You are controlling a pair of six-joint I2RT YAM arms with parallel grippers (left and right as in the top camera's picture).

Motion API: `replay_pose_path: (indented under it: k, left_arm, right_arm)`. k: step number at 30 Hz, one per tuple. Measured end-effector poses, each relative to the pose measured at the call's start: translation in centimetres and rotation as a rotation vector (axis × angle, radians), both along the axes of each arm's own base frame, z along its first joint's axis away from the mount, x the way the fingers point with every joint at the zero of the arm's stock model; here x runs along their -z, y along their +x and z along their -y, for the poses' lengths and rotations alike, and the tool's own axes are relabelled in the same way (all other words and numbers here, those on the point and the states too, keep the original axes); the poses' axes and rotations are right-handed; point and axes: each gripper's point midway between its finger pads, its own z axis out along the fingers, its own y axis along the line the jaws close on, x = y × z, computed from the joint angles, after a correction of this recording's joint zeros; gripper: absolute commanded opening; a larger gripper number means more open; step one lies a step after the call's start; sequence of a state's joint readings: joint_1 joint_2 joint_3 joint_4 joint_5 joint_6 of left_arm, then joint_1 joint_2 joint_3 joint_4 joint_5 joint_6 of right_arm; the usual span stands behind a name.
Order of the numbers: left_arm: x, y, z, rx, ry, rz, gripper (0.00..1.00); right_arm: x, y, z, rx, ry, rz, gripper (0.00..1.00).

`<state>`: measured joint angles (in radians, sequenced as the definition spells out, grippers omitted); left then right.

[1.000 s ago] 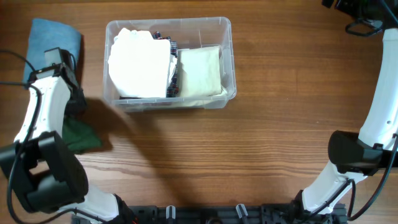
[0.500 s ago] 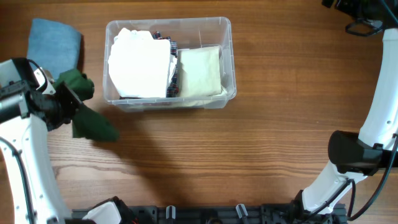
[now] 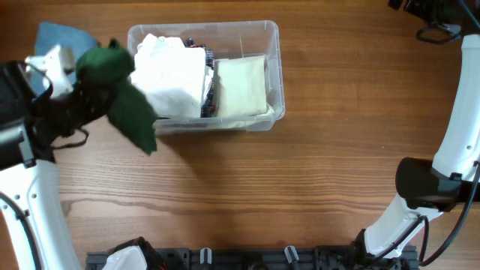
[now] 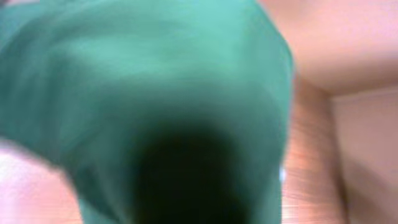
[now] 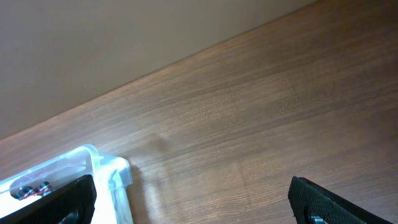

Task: Pack container
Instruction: 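Lift the green cloth with the left gripper and carry it over the bin, then lower the green cloth into the bin's right half and release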

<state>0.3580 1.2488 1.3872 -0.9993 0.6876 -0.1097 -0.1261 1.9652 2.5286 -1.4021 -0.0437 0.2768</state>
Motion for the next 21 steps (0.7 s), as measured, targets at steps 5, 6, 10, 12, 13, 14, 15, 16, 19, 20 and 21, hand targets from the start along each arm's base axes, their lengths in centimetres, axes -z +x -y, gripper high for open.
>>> replay_pose_path:
  k: [5,6,10,12,13,14,15,16,19,20,21]
  left_arm:
    - [-3.4,3.7,6.1,0.219,-0.05,0.209,0.04]
    - [-4.1,4.5,7.5,0.266,-0.061,0.254,0.04]
    - [-3.3,7.1,13.2,0.417,-0.123,0.289,0.04]
    - [-2.0,8.7,15.9,0.473,-0.162,0.284,0.04]
    - [-0.9,9.3,17.0,0.492,-0.184,0.263,0.04]
    - [0.5,10.2,18.5,0.523,-0.215,0.24,0.04]
    - [1.5,10.7,19.4,0.542,-0.237,0.224,0.04]
    - [2.9,11.3,20.5,0.561,-0.263,0.199,0.04]
    - [4.8,12.0,22.4,0.602,-0.31,0.172,0.04]
    - [4.9,12.2,22.9,0.619,-0.322,0.18,0.04]
    - [5.2,12.3,23.3,0.636,-0.339,0.183,0.04]
  right_arm:
    - [0.0,0.0,0.0,0.0,0.0,0.0,1.0]
    - [0.0,0.0,0.0,0.0,0.0,0.0,1.0]
    - [0.0,0.0,0.0,0.0,0.0,0.0,1.0]
    - [0.0,0.0,0.0,0.0,0.0,0.0,1.0]
    - [0.0,0.0,0.0,0.0,0.0,-0.001,1.0]
    - [0.0,0.0,0.0,0.0,0.0,0.0,1.0]
    - [0.0,0.0,0.0,0.0,0.0,-0.001,1.0]
    - [0.0,0.0,0.0,0.0,0.0,0.001,1.0]
    - [0.0,0.0,0.0,0.0,0.0,-0.001,1.0]
    - [0.0,0.0,0.0,0.0,0.0,0.0,1.0]
    - [0.0,0.0,0.0,0.0,0.0,0.0,1.0]
